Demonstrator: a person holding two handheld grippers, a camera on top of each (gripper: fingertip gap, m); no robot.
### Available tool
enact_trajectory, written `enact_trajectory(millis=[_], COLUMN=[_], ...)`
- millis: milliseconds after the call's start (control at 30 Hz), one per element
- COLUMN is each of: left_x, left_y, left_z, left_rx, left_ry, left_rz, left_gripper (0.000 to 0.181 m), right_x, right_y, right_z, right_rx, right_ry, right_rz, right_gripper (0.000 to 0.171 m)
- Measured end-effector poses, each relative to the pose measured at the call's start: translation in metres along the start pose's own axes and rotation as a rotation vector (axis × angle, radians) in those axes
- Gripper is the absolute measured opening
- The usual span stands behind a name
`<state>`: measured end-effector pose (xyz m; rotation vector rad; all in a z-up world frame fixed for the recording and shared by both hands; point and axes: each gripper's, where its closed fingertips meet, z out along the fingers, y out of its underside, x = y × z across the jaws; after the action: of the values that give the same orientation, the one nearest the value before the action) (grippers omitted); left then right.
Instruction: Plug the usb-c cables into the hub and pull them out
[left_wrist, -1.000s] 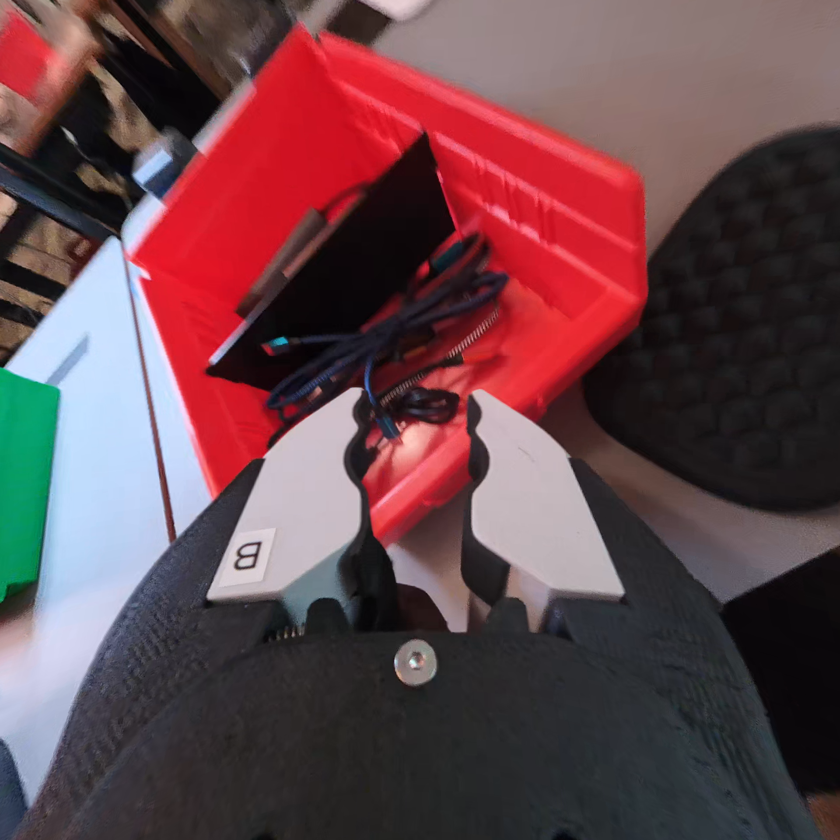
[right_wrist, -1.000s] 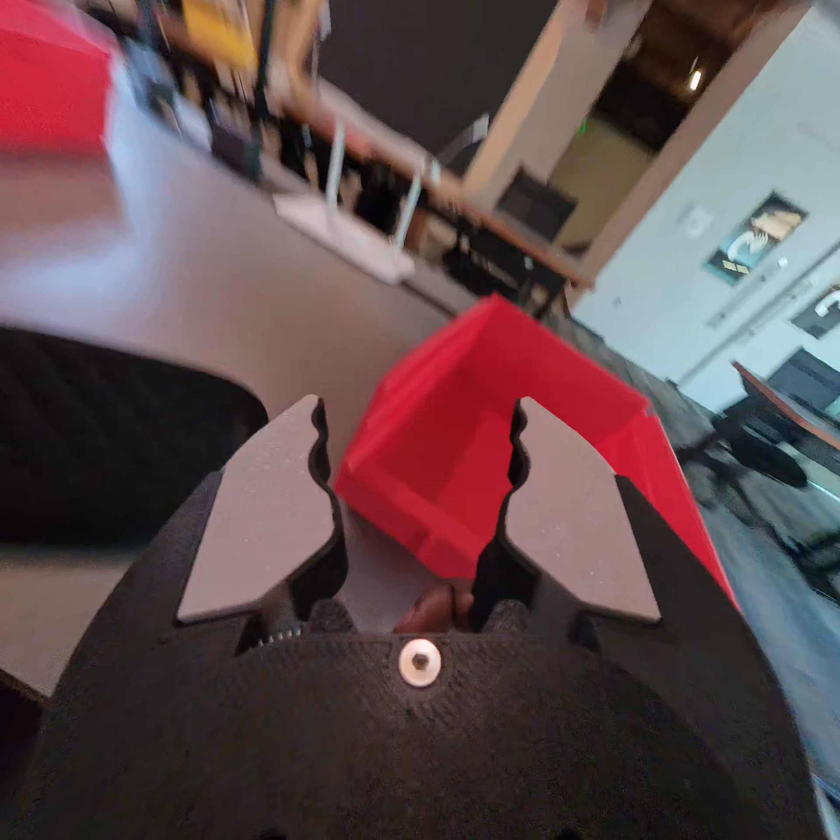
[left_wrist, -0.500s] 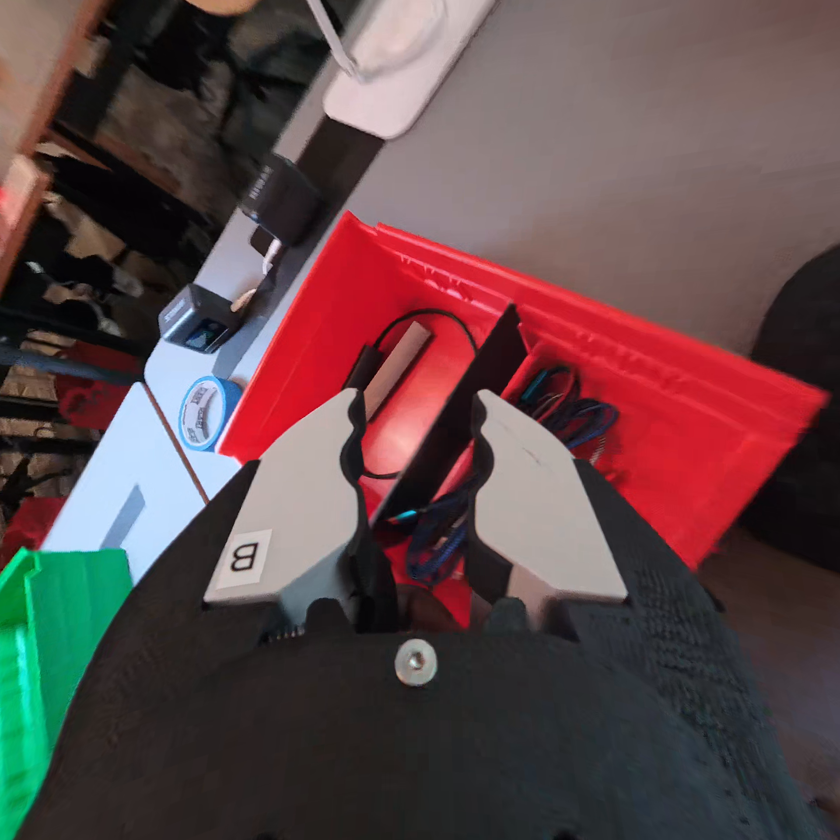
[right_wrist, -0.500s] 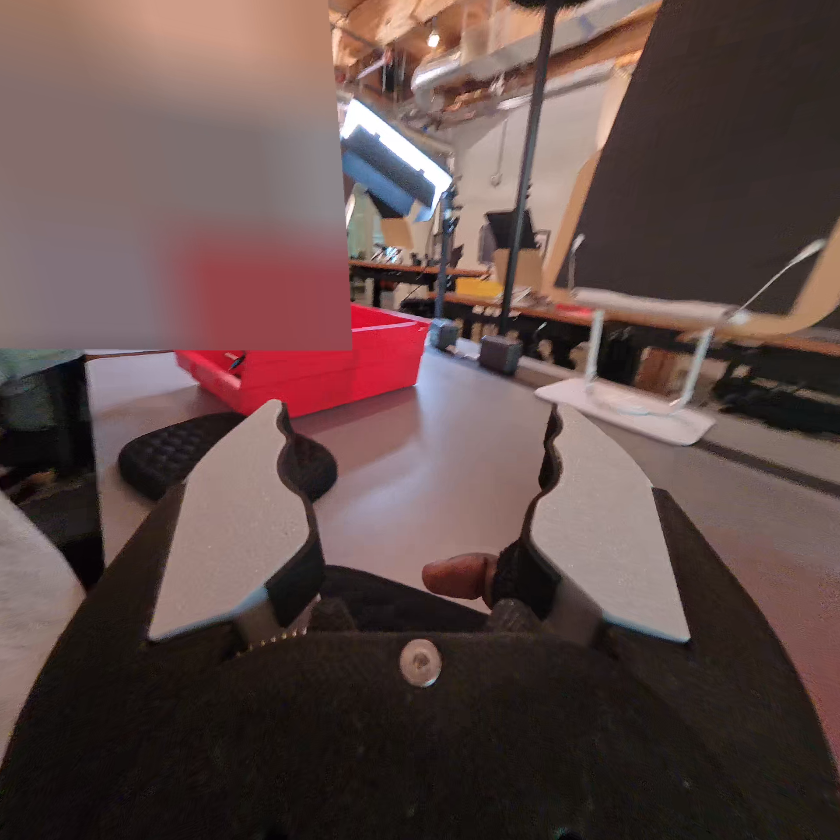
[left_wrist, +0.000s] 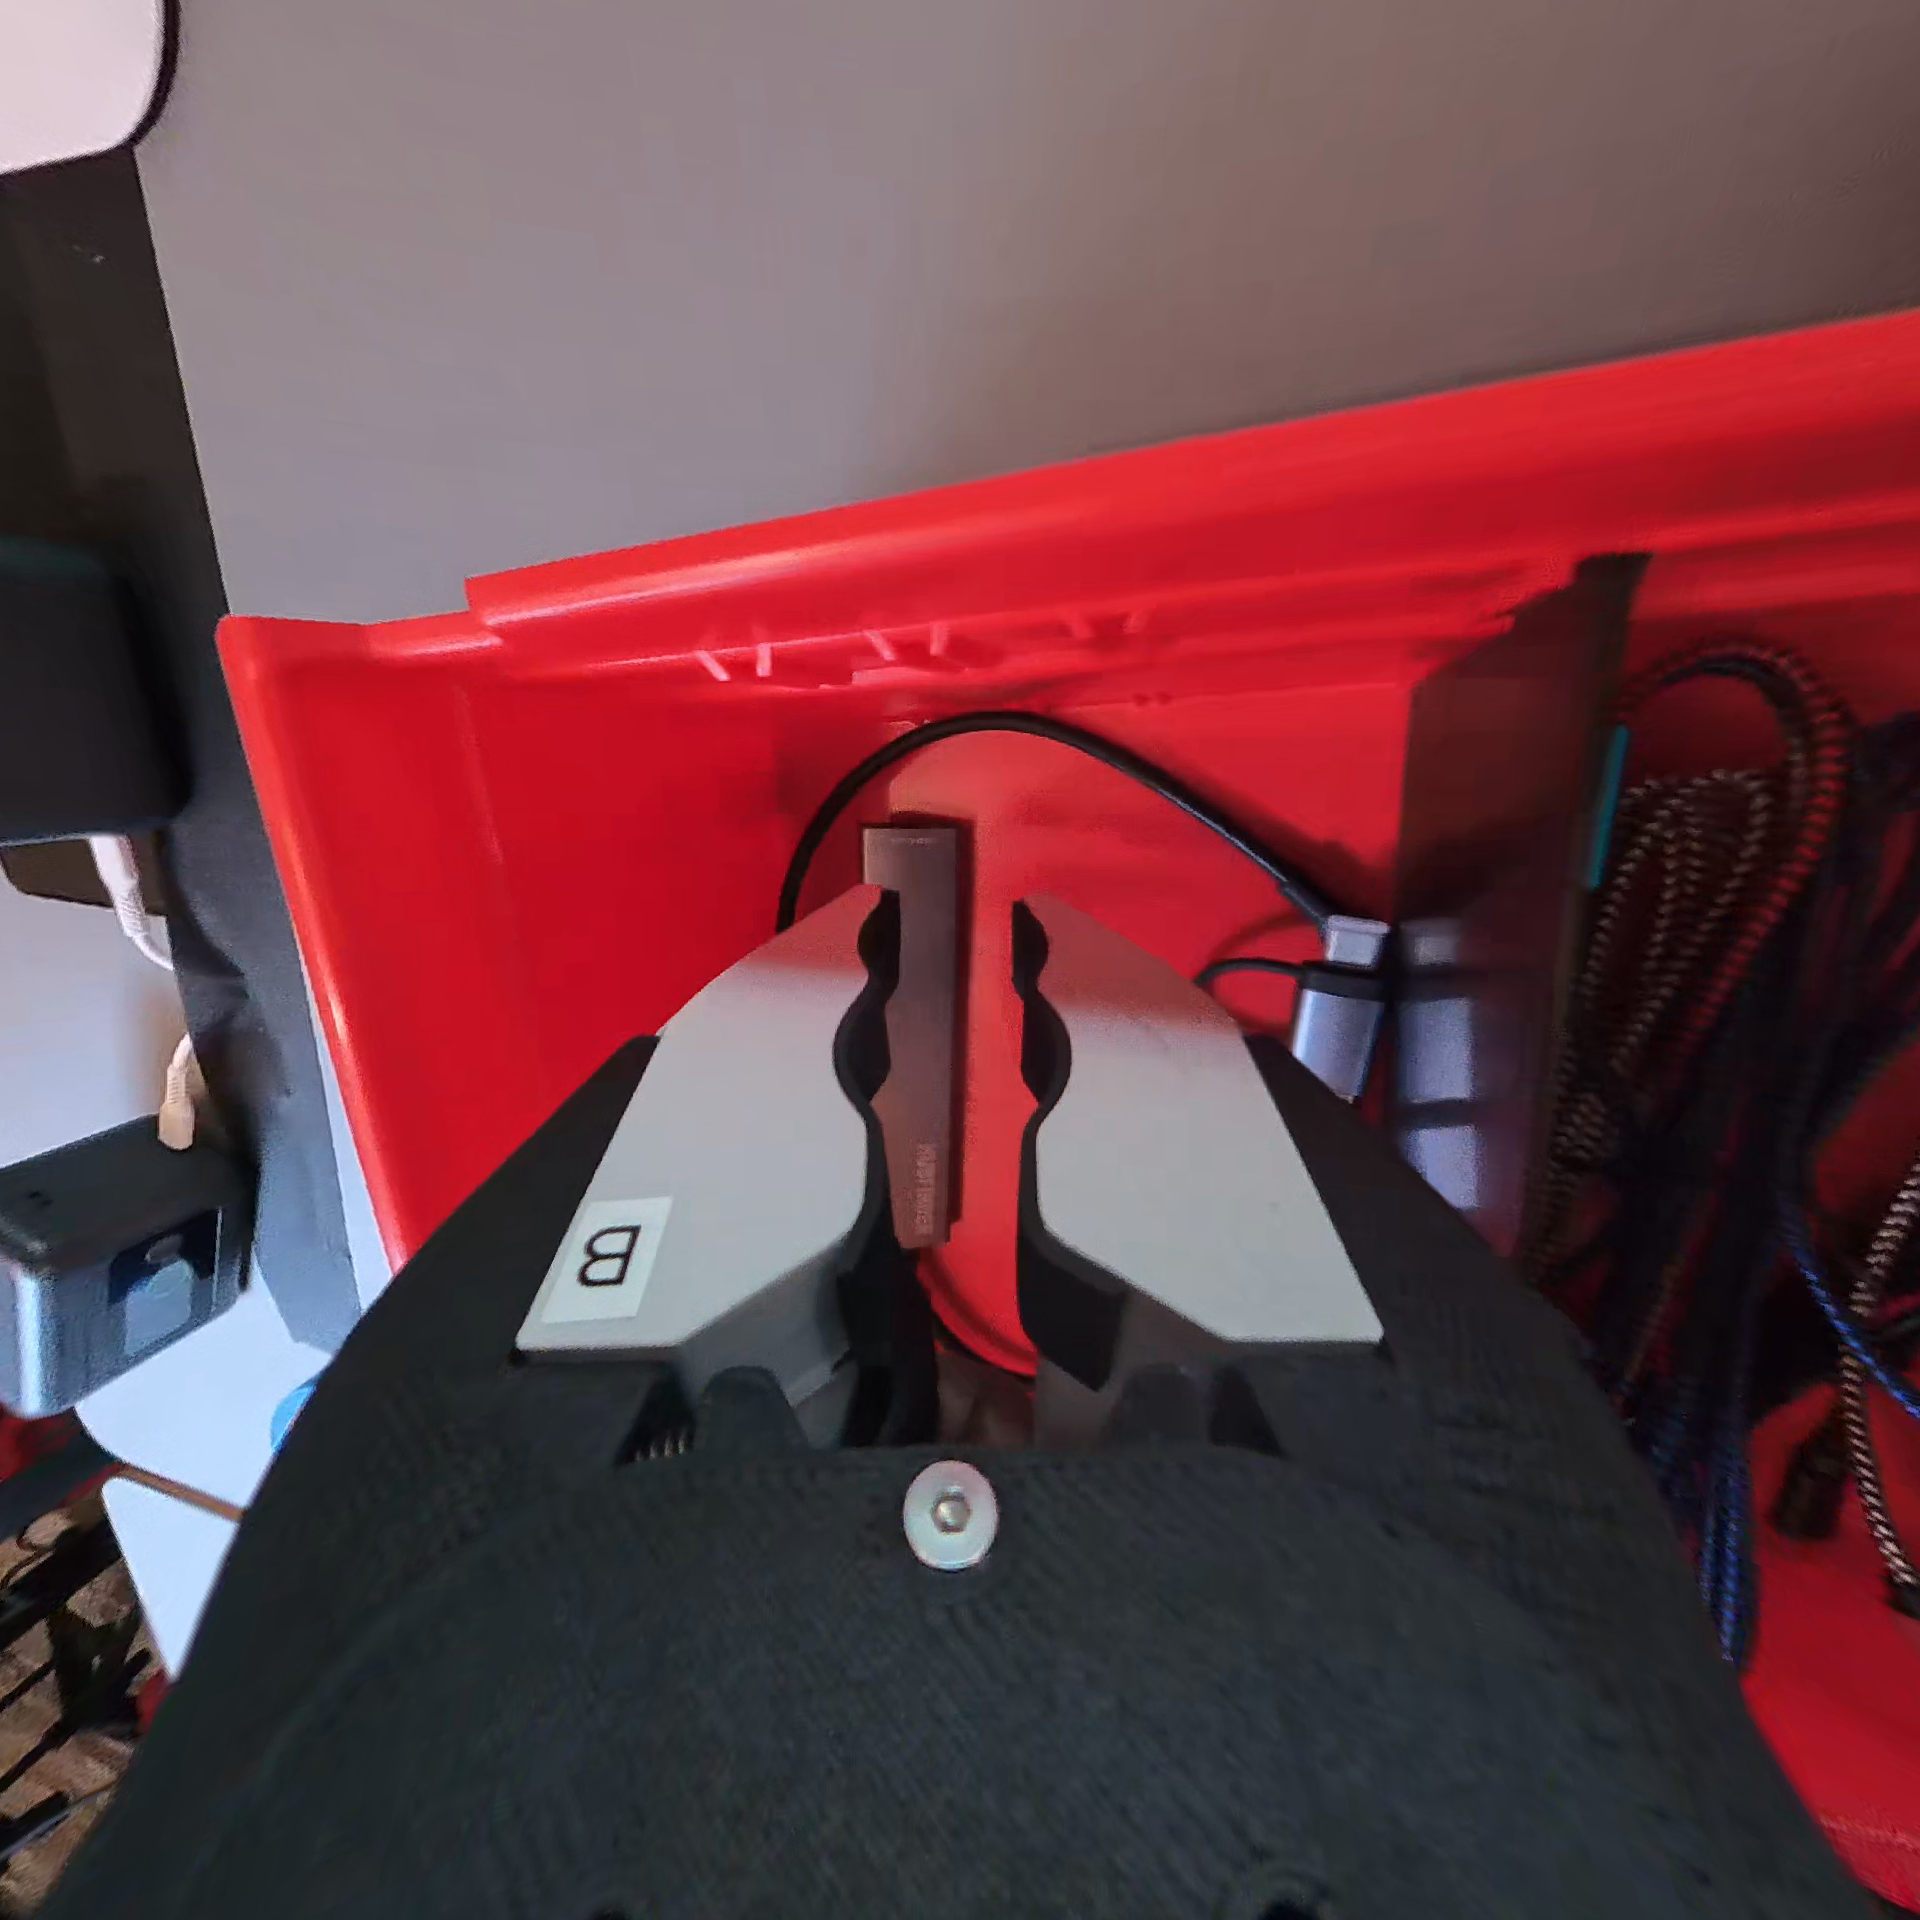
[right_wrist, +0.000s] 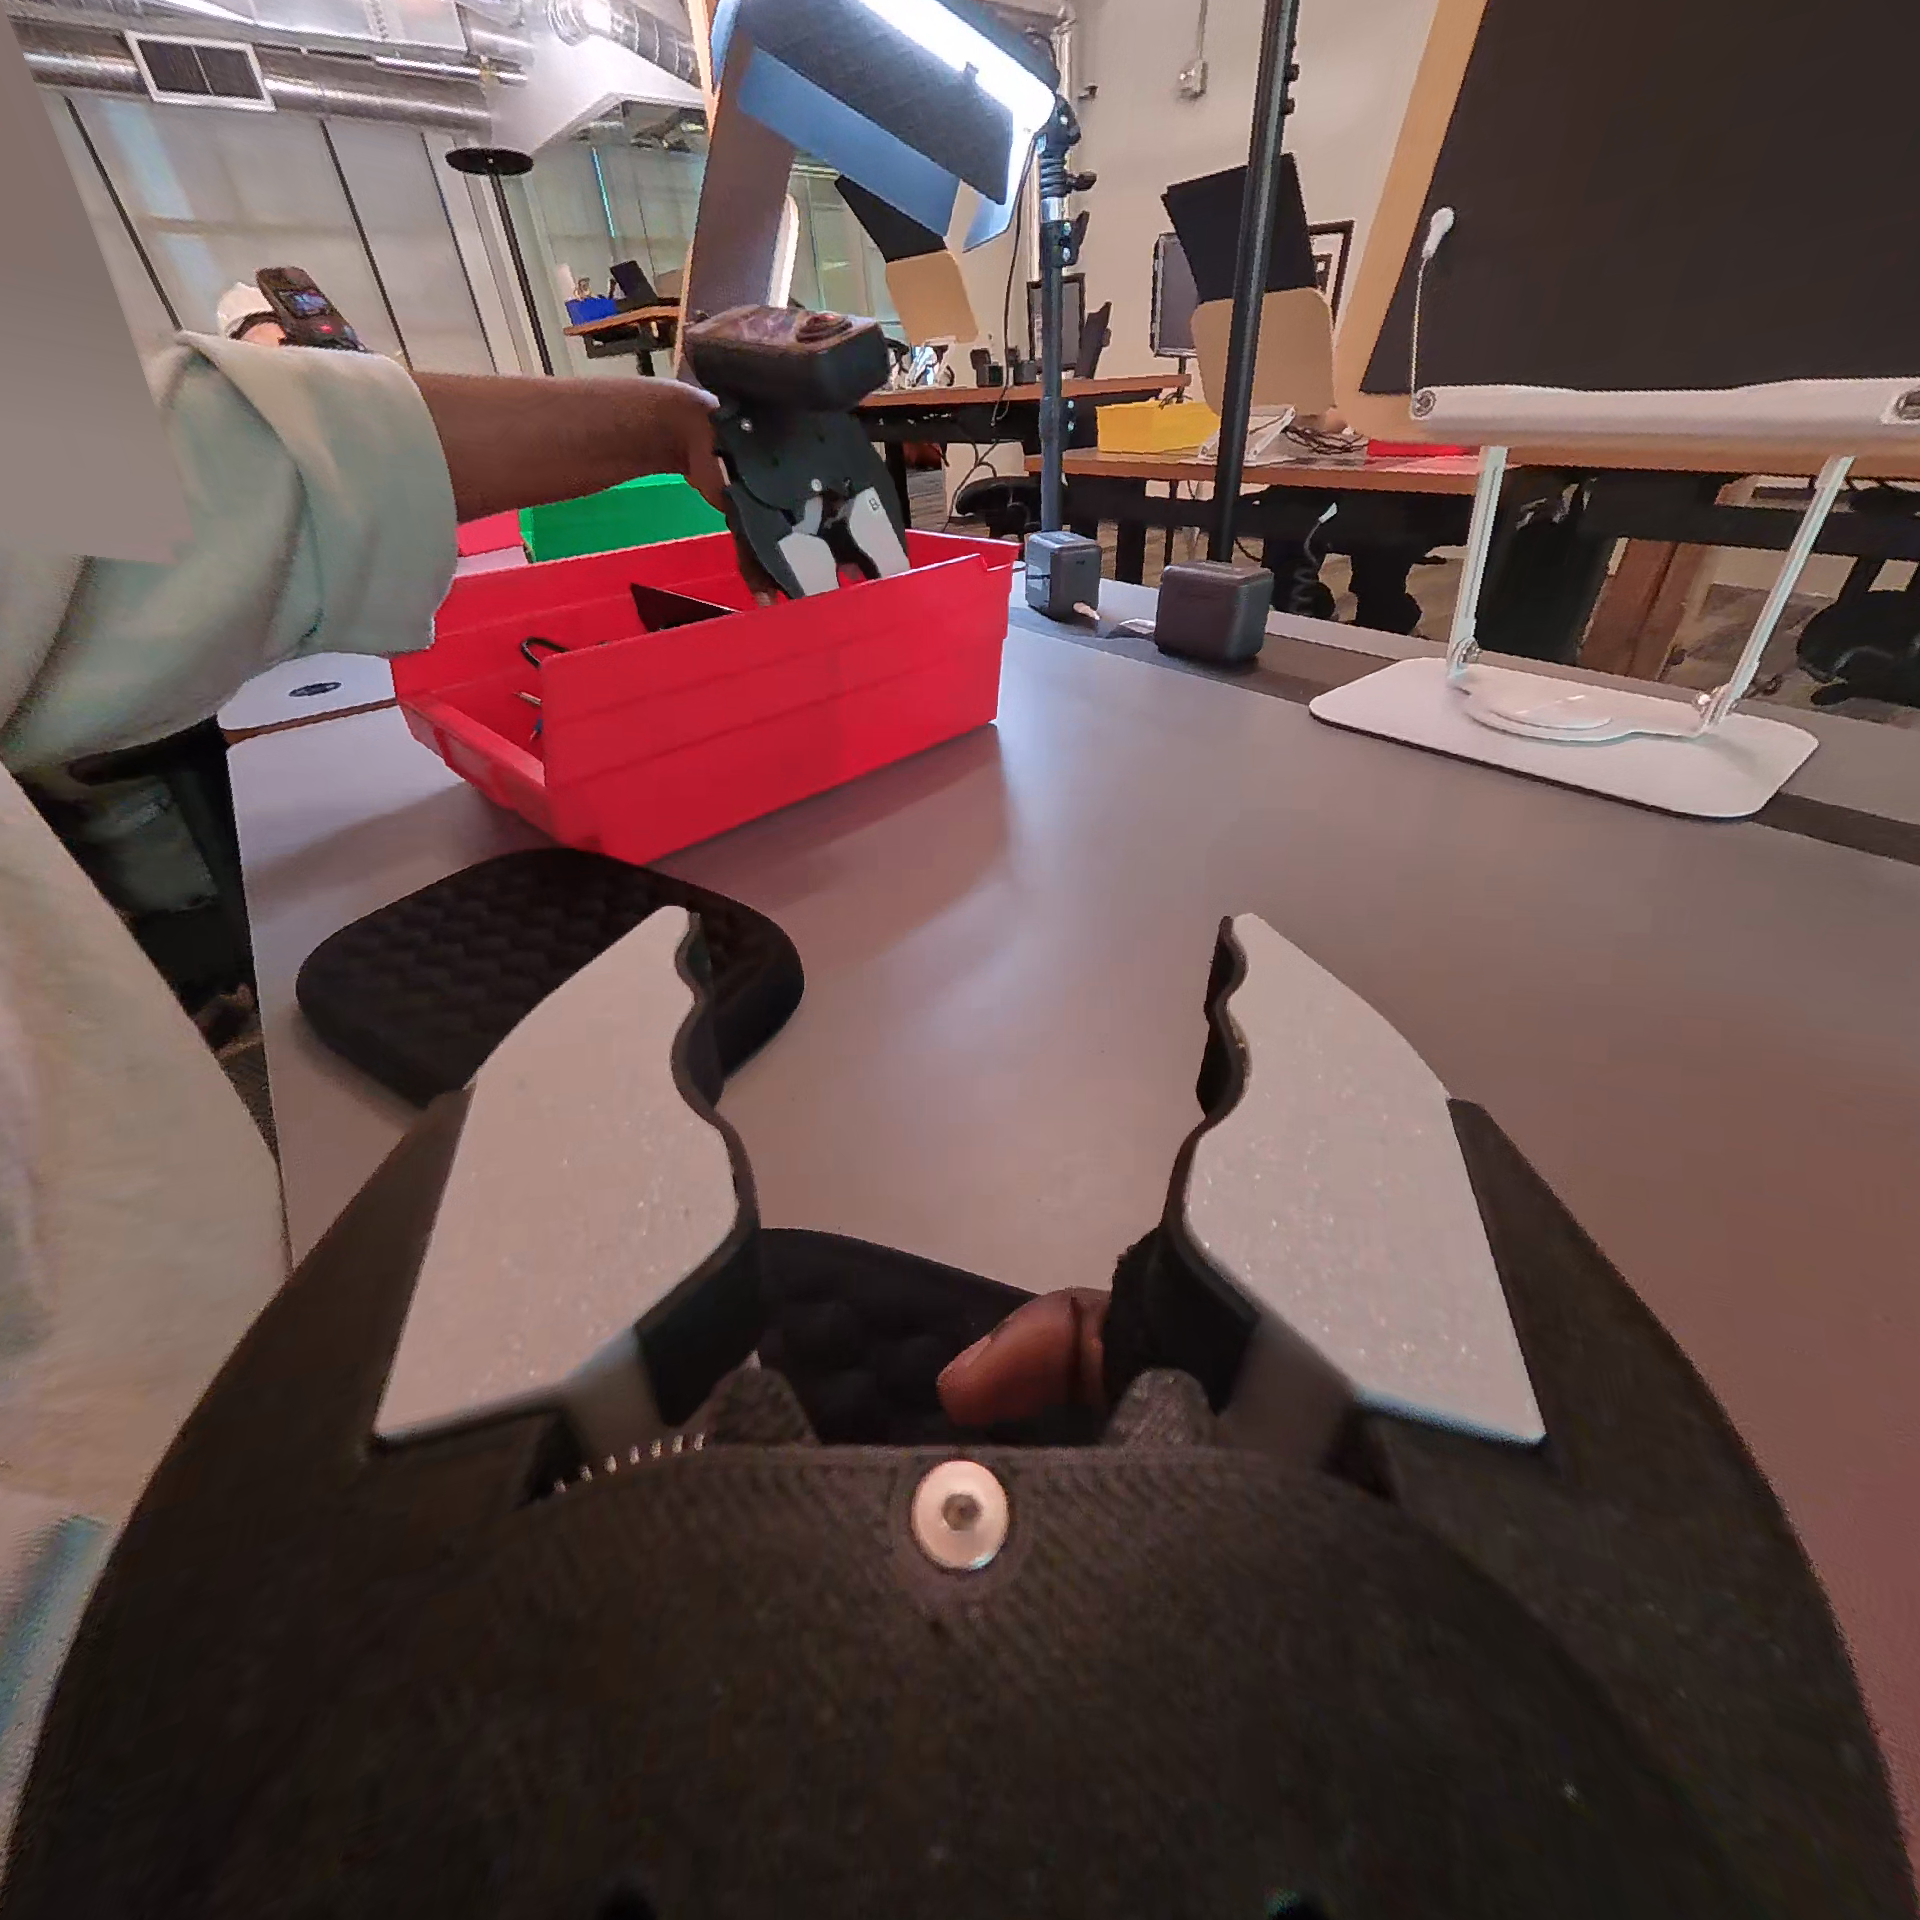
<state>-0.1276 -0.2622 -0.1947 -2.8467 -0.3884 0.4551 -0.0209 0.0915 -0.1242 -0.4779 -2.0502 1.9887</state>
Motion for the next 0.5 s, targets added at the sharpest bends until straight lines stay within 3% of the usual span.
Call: enact_trajectory(millis=[200,333,467,500], left_x=[-0.004,-0.007,-0.004,-0.001], left_y=[0.015,0.023,0.022,0.022], left_z=[0.016,0.026,0.027,0.028], left_rx=[-0.057,-0.109,-0.118,-0.119], left_ry=[0.036,0.031,0.07,0.095], left_rz=[-0.012,-0.004,-0.035,-0.056], left_gripper=[0.033,0.051,0.045,0.036], right_x=[0.001,-0.001,-0.003,-0.002], right_y=[0.003,0.006,0.006,0.006], right_z=[0.002,0.004,0.004,0.004], right_rx=[-0.025,-0.044,-0.047,-0.044], right_ry=[0.005,0.004,0.01,0.013], right_rz=[0.0,-0.021,-0.041,-0.043], right_gripper=[0.087,0.084,0.083,0.083])
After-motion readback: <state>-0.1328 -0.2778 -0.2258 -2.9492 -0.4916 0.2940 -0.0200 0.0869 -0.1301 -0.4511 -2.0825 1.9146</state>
